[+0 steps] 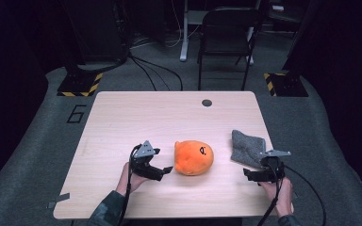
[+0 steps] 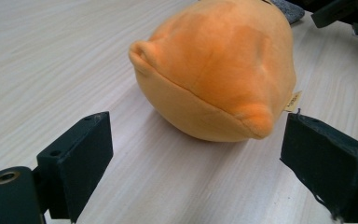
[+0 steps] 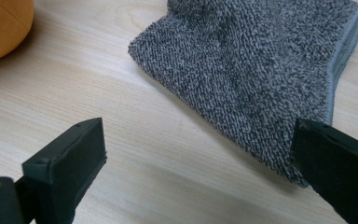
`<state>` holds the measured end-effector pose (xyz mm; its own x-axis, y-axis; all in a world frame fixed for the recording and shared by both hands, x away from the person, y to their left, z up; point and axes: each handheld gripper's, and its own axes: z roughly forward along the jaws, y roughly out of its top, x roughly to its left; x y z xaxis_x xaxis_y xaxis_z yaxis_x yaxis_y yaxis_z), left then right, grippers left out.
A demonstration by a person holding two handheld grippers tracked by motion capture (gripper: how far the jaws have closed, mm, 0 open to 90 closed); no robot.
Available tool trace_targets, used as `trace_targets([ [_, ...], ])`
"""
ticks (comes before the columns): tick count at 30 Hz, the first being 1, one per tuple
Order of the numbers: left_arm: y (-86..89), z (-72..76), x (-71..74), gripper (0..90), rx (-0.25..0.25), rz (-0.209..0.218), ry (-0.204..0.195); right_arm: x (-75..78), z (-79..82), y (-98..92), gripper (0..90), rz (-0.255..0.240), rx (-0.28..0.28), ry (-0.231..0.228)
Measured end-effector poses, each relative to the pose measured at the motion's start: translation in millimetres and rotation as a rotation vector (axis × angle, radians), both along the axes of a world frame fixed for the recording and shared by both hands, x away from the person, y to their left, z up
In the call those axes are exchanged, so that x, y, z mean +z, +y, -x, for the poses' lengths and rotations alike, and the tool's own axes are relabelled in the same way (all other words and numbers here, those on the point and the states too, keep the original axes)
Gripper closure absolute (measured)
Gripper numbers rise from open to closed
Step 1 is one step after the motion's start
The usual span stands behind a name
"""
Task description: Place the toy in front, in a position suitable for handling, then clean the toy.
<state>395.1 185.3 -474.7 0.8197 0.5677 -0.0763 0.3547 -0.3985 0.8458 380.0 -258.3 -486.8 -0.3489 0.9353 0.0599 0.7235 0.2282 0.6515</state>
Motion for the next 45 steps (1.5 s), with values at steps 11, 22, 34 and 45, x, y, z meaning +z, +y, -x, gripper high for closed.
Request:
trace_targets([
  [11,-13.8,4.1,-1.5,13.5,-0.009,0.024,-0.004,5.9,-0.5,0.7,3.1,-0.002,0.002,-0.016],
  [22,-31.4,10.5,-12.1,14.6,0.005,-0.003,-0.009,19.1,-18.7,0.6,2.8,-0.029,-0.005,-0.067],
  [34,-45.1,11.5,-20.8,22.0,0.022,-0.050,-0.034,18.3,-46.4,1.8,2.6,-0.020,-0.066,-0.065],
  [45,-50.2,13.3,-23.3,44.0,0.031,-0.069,-0.062,-9.1,-79.8,5.7,7.7,0.028,-0.117,0.000],
])
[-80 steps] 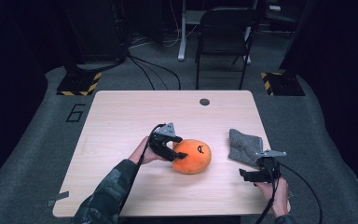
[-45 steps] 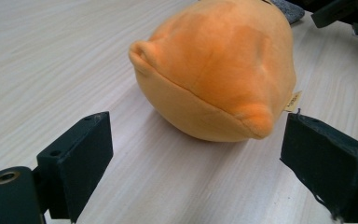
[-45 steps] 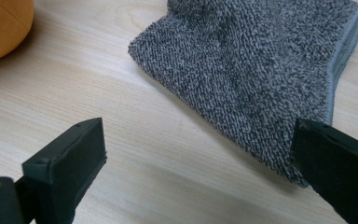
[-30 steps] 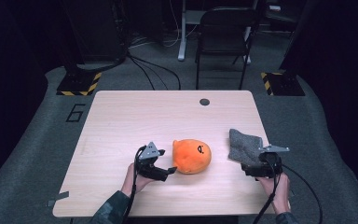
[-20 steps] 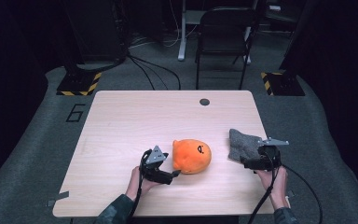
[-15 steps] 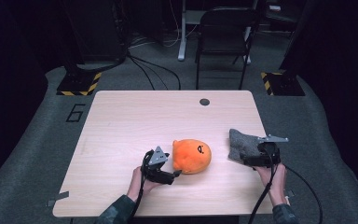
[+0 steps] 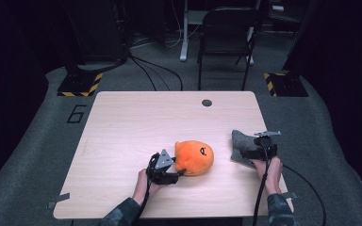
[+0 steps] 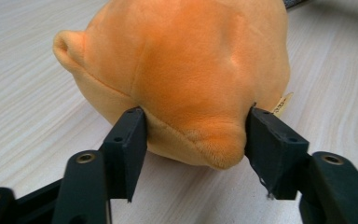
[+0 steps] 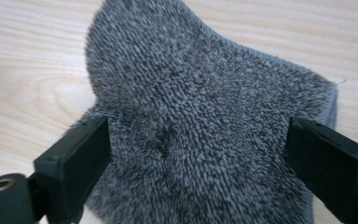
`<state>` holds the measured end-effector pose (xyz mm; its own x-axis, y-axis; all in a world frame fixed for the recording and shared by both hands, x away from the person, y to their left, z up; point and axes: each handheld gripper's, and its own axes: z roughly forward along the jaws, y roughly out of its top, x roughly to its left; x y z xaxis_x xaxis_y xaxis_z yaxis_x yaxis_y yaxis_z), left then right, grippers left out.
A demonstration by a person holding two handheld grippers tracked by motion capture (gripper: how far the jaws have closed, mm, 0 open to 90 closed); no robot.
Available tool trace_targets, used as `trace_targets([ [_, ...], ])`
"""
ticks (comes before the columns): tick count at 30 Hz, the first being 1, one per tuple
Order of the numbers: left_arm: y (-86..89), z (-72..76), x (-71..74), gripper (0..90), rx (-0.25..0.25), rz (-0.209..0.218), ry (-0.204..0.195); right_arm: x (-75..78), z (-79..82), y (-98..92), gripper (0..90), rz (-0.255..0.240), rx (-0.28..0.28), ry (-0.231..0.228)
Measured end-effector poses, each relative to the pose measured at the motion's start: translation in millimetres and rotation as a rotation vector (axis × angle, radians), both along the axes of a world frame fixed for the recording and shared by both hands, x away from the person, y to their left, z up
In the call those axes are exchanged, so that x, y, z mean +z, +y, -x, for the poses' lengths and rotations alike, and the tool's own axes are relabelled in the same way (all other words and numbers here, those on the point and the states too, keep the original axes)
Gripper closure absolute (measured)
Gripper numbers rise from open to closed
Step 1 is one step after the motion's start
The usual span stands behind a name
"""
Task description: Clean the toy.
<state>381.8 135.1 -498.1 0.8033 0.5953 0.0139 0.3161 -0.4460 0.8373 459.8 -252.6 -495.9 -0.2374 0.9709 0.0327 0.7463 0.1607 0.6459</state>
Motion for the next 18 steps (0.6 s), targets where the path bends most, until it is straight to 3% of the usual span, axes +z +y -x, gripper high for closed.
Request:
trace_targets([
  [8,-1.3,1.3,-1.0,55.5,-0.002,-0.005,0.012,-15.1,-4.1,6.7,19.0,0.021,-0.010,0.007],
  [11,-1.3,1.2,-1.2,59.1,-0.008,-0.020,0.009,-15.4,-1.6,7.7,27.2,0.013,0.005,-0.001],
  [18,-1.3,2.1,-2.7,62.1,-0.001,-0.005,0.010,-13.1,2.9,13.1,54.3,0.000,0.027,-0.010],
])
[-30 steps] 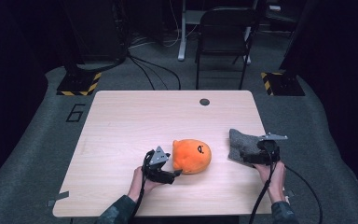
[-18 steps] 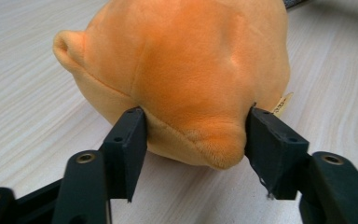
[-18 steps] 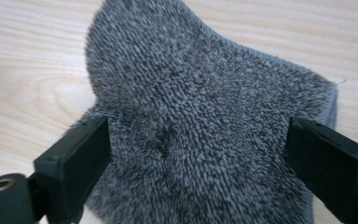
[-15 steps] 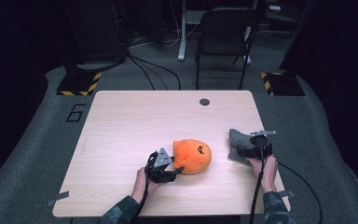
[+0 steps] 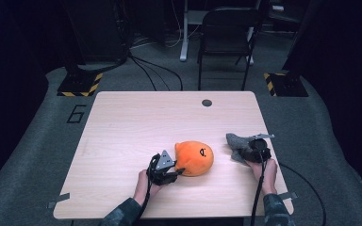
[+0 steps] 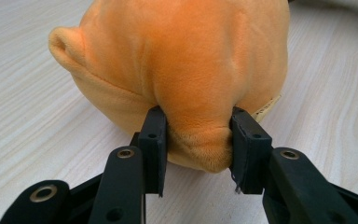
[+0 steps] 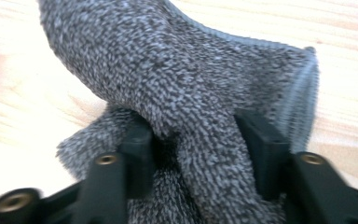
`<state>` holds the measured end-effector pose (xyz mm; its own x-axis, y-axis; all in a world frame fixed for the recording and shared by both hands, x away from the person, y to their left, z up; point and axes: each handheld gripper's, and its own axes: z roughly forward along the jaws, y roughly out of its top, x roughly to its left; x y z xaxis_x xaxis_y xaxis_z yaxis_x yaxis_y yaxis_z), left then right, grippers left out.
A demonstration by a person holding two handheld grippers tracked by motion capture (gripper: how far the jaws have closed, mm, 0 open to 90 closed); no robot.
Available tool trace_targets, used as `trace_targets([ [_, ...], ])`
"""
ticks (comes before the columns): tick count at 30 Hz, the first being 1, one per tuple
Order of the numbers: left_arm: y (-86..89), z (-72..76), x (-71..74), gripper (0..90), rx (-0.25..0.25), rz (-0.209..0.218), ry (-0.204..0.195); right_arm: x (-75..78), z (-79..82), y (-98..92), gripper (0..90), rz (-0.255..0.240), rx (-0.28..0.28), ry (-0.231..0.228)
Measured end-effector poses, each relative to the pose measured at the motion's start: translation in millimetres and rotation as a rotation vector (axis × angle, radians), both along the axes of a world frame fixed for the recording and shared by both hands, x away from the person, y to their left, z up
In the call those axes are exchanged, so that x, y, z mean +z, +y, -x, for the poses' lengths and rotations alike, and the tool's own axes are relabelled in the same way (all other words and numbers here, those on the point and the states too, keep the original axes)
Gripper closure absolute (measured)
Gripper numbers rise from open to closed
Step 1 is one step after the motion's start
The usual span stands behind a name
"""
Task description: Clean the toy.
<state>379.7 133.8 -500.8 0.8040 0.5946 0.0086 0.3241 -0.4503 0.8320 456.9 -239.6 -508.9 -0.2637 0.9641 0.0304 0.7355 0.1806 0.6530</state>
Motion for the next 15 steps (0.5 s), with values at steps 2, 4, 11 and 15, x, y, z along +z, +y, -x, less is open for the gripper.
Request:
trace_targets([
  [2,0.8,-1.2,0.7,62.4,-0.002,-0.007,0.001,0.7,1.4,1.1,62.2,-0.009,-0.024,0.001],
  [4,1.1,-1.2,0.3,62.5,0.002,-0.003,0.002,1.1,2.7,2.2,68.6,-0.026,-0.046,0.008],
  [11,1.8,-1.2,0.0,62.7,-0.005,0.005,0.000,0.4,6.6,-8.5,73.9,-0.120,-0.047,-0.001],
  [15,1.4,-1.5,-0.5,62.7,0.000,0.017,0.000,7.5,10.8,-9.8,74.5,-0.145,-0.023,-0.018],
])
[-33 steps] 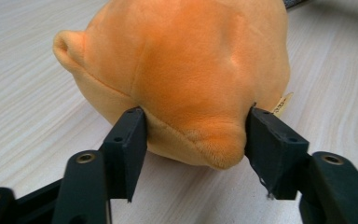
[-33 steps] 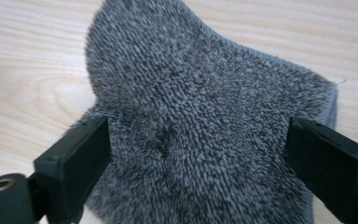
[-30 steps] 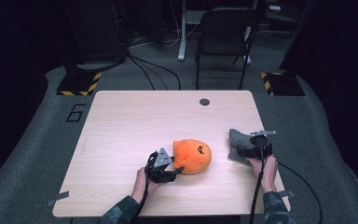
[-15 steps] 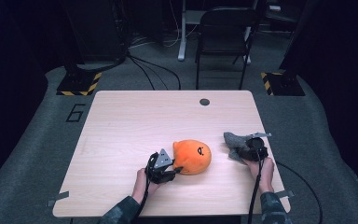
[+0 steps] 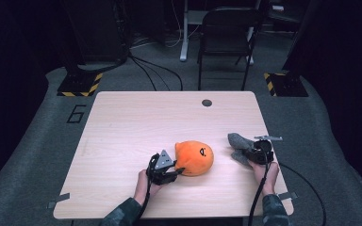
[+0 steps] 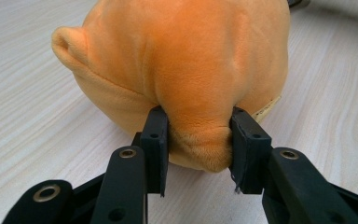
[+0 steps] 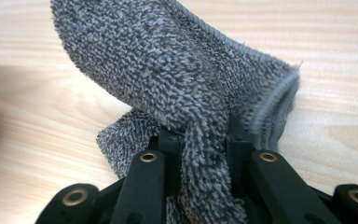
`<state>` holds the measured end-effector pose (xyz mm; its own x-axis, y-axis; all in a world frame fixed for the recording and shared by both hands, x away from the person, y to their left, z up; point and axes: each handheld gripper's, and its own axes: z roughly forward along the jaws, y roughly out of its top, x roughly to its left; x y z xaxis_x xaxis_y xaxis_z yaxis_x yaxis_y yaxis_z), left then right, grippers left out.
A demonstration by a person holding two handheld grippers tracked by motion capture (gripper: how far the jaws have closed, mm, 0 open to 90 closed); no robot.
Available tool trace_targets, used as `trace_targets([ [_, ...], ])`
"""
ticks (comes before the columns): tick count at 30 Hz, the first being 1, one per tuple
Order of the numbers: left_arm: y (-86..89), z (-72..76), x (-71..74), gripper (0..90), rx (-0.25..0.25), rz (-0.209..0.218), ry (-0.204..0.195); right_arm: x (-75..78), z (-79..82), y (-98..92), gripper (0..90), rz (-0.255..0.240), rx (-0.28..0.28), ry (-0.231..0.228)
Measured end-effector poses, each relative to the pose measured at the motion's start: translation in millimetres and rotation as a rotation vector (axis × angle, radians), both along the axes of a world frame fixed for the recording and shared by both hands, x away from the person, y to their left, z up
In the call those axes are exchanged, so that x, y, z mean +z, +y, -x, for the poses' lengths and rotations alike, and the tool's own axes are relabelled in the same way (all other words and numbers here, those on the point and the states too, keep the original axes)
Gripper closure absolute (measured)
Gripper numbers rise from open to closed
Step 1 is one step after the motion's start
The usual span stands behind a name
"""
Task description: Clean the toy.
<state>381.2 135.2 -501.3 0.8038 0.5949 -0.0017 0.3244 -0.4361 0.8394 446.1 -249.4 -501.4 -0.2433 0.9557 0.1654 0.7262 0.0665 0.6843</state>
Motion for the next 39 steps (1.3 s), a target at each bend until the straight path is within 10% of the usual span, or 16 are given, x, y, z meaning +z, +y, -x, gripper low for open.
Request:
trace_targets([
  [8,0.2,-1.0,1.3,62.8,-0.004,-0.006,0.006,49.3,13.8,16.5,74.6,-0.099,0.066,-0.081],
  [22,-0.2,-1.5,2.2,62.3,0.002,-0.005,0.008,93.3,33.3,86.5,74.1,-0.092,0.270,-0.151],
  [29,0.2,-2.2,2.7,60.4,0.008,-0.005,0.017,77.5,29.8,121.6,74.2,-0.050,0.350,-0.089],
  [39,4.3,1.9,4.2,44.3,0.034,0.008,-0.009,63.4,24.7,120.3,74.3,-0.032,0.342,-0.075],
])
